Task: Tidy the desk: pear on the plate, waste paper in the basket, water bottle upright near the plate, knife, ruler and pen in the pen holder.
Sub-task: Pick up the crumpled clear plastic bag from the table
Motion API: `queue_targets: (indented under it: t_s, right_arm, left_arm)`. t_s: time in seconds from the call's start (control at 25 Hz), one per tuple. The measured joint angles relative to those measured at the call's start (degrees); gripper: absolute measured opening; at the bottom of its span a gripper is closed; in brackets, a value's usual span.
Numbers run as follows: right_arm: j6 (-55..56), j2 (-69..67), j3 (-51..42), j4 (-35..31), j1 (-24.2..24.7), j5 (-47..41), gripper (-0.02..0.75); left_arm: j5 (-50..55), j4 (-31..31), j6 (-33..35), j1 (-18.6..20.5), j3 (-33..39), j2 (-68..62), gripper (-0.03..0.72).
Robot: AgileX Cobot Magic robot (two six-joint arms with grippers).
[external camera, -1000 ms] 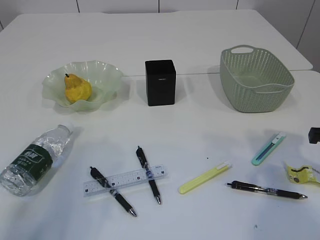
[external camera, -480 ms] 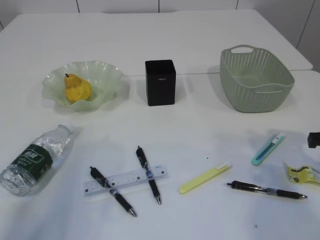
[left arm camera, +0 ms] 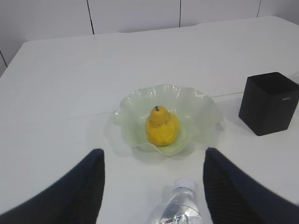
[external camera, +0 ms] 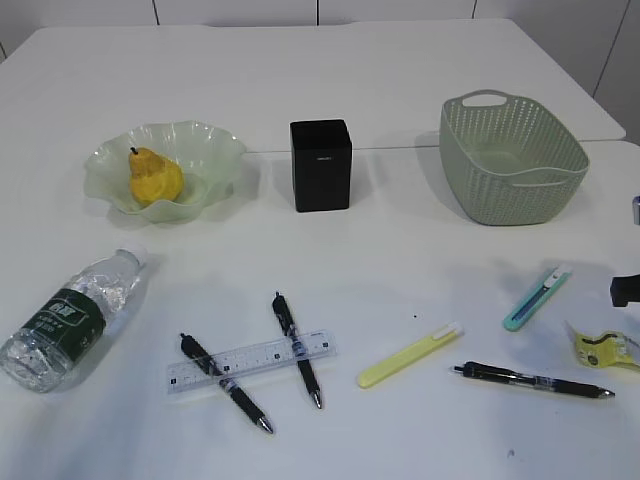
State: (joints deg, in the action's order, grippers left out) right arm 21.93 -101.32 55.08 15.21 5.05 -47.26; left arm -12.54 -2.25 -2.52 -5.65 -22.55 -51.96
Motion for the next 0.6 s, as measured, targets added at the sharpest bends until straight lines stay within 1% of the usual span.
queue_targets:
  t_s: [0.16, 0.6]
  right_arm:
    - [1.02, -0.66, 0.00, 1.29, 0.00, 0.14, 0.428]
    - [1.34, -2.15, 0.22, 1.84, 0.00, 1.53, 0.428]
  left_arm:
    - [0.00, -0.23, 0.00, 0.00, 0.00, 0.00, 0.466]
    - [-0.24, -4.35, 0.00, 0.00, 0.00, 0.00, 0.466]
